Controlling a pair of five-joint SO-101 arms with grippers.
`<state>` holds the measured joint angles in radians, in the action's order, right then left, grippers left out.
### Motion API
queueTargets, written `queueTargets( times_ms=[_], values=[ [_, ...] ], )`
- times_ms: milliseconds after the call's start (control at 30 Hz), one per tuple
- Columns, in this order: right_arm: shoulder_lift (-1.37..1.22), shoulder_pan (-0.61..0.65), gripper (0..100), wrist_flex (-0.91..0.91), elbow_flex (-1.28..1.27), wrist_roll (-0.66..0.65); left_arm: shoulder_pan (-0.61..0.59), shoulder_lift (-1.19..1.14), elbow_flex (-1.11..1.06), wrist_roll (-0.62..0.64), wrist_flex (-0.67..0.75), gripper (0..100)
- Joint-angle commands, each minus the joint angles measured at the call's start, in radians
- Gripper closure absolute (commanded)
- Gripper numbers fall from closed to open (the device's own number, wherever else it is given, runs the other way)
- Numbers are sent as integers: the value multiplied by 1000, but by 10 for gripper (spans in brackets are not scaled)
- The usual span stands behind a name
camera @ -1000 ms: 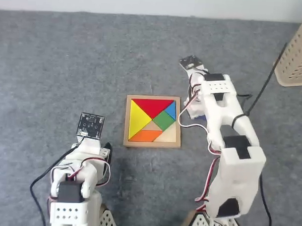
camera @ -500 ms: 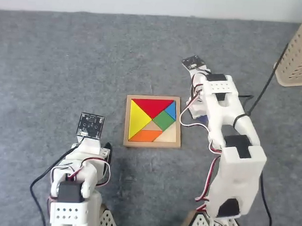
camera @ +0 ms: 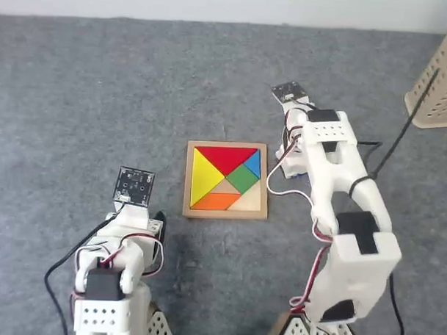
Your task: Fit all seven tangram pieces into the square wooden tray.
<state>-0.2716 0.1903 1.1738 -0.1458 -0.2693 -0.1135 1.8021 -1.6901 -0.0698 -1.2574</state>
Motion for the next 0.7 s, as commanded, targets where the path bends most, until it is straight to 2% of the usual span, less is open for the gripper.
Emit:
queueTargets(
  times_ms=[0,167,400,533,667],
  values=[
    [102,10,970,12,11,66,0,15,5,8,-5,867],
    [104,10,950,12,11,80,0,15,5,8,-5,867],
    [111,27,760,7,12,80,0,15,5,8,-5,867],
    [101,97,745,-30,8,83,0,15,5,8,-5,867],
    [74,127,742,-77,18,193,0,15,5,8,-5,867]
  ],
)
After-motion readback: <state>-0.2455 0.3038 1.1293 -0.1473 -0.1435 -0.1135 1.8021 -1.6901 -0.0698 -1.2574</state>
